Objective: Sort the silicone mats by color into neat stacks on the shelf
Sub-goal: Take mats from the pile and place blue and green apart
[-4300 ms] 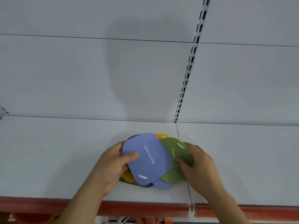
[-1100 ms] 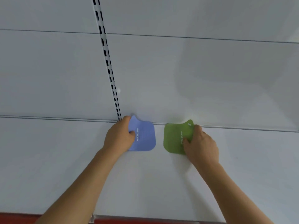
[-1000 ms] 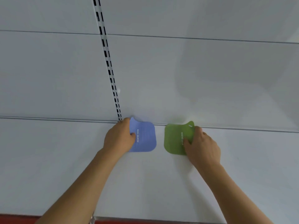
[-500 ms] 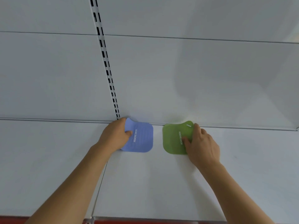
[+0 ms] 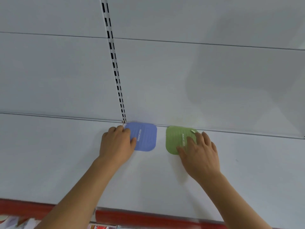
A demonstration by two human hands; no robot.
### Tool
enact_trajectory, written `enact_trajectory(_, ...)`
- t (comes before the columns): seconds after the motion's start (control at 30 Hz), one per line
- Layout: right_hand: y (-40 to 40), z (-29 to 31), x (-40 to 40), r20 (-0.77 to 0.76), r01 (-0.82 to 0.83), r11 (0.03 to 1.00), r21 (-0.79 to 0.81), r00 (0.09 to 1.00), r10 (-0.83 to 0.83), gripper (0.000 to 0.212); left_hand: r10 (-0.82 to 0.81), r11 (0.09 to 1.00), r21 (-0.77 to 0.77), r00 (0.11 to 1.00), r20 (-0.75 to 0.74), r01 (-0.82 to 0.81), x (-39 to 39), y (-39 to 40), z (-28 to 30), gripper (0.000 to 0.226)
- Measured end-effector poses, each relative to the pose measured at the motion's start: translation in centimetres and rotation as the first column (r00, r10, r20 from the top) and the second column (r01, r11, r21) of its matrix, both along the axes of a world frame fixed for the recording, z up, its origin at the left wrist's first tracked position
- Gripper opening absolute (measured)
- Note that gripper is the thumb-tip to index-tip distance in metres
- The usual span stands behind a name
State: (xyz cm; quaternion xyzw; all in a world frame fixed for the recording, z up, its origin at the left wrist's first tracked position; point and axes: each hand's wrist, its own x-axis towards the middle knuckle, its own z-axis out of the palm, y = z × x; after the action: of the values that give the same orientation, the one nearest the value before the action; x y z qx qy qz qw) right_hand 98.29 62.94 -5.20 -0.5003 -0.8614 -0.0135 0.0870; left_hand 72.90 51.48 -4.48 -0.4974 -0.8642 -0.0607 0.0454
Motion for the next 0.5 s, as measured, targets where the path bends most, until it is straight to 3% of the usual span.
enact_trajectory(0.17,-3.5,0.4,-1.8,-0.001,-0.119,0.993,-0.023,0.993,0.119,0.061,-0.038,0.996,0.081,0.998,0.04,0.035,1.2,-4.7,0.5,0.023)
enact_trajectory(0.33,-8.6,1.7,-4.1,-0.017,-0.235,0.971,-0.037,0.972,0.234,0.061,0.017,1.0,-0.003,0.996,0.086,-0.017,1.3,-10.1,2.6,0.055)
enact_trajectory(0.5,-14.6,4.3,-7.8,-0.001,-0.307,0.951,-0.037,0.952,0.308,0.053,0.018,0.997,0.079,0.996,0.084,-0.025,-1.1,-17.3,4.9,0.053)
